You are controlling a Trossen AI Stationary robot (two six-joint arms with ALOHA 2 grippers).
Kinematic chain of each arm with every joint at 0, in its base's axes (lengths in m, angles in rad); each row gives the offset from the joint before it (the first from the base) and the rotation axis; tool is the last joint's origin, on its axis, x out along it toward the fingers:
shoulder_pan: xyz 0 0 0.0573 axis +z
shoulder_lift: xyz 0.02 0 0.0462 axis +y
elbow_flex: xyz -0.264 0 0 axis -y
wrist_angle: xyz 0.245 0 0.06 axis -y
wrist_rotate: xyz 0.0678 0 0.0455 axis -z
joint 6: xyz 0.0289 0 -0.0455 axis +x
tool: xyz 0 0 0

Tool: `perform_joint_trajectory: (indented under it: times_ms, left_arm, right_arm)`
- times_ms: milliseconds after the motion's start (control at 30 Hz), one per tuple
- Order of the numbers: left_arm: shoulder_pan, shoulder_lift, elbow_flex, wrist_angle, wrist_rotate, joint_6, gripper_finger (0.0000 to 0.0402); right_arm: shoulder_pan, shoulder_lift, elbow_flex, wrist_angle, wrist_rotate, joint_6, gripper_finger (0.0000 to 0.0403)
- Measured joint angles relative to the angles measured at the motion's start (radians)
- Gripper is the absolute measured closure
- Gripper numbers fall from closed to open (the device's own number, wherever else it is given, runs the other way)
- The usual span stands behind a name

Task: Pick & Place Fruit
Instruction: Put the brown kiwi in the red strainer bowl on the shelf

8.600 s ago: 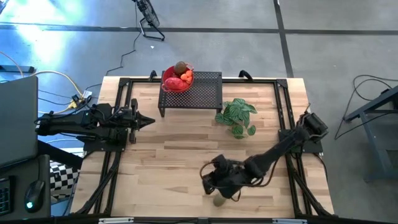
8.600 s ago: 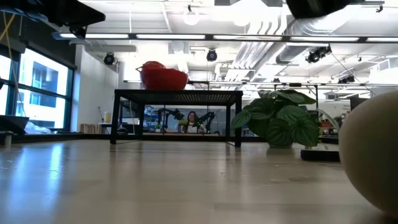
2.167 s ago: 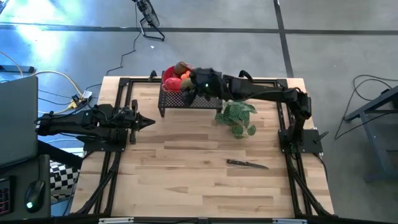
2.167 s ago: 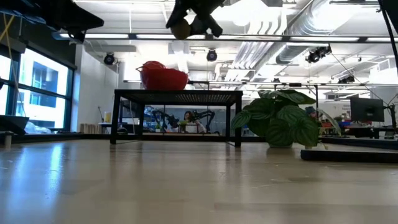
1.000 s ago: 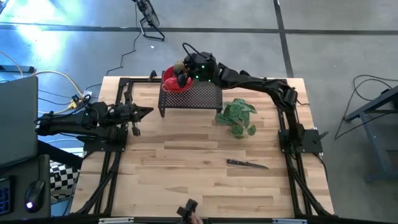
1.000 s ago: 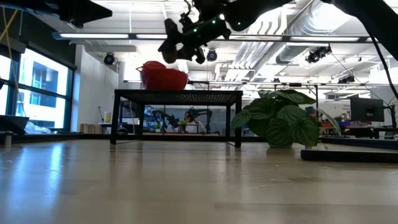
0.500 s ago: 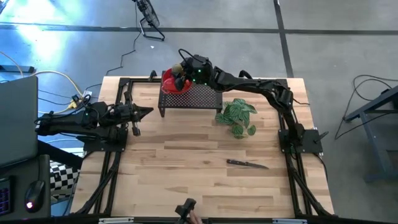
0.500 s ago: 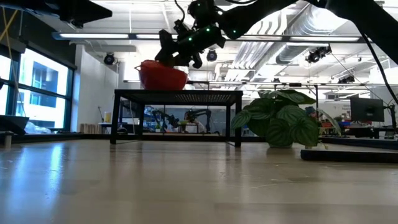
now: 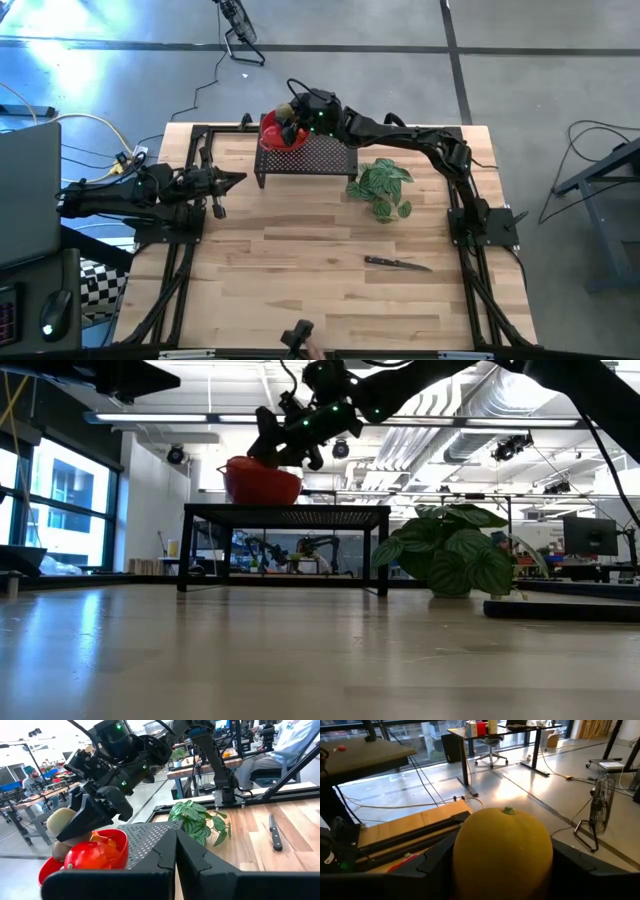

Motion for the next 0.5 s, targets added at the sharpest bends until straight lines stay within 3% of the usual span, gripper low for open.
perform_joint_trajectory:
  times_ms: [500]
  left_arm:
    - [0.0,0.0,0.0,0.0,0.0,-0.001,0.0402]
  right_arm:
    - [0.0,-0.01,0.0,-0.062,0.024,-0.003,0.01]
